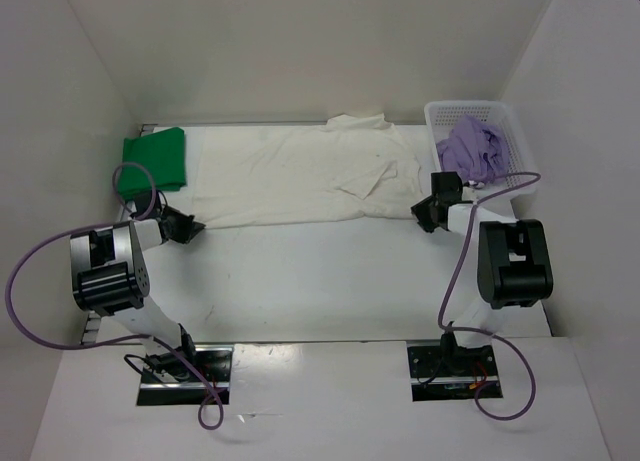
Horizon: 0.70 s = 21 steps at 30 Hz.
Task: Fold and stack the t-shirts
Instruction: Fold the flattened tshirt in 1/3 of the way
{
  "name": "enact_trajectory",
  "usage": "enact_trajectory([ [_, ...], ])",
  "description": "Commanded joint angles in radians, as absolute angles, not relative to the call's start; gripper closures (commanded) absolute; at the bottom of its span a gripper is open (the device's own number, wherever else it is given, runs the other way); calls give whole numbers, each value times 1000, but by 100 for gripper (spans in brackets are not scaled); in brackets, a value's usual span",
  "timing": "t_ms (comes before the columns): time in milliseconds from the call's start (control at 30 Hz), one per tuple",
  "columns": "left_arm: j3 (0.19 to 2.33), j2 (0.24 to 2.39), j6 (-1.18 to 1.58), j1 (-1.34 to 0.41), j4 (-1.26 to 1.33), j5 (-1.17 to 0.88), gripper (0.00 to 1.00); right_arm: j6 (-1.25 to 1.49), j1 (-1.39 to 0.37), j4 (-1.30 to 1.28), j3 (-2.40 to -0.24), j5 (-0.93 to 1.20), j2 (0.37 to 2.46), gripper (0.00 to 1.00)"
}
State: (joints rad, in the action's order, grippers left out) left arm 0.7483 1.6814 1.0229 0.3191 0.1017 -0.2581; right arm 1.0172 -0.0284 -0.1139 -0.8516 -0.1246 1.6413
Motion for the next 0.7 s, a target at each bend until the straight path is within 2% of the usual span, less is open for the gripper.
enact_trajectory([
  [0,785,1700,1002,325,107,-227,100,1035,-38,-81,-877,-187,1689,59],
  [167,785,1700,992,325,98,-227,100,1025,-38,-118,-943,-198,1739,63],
  [233,785,1700,992,325,98,-227,100,1025,-38,-118,-943,-210,1749,69],
  [267,785,1700,992,325,98,-227,100,1025,-38,-118,-943,-210,1749,75],
  [300,785,1700,992,325,98,-227,100,1025,-38,-118,-943,-210,1749,85],
  [400,785,1680,963,325,52,-227,100,1016,-38,-150,-943,-210,1721,97],
  [667,706,1499,905,334,-67,-236,100,983,-38,-316,-793,-180,1441,99],
])
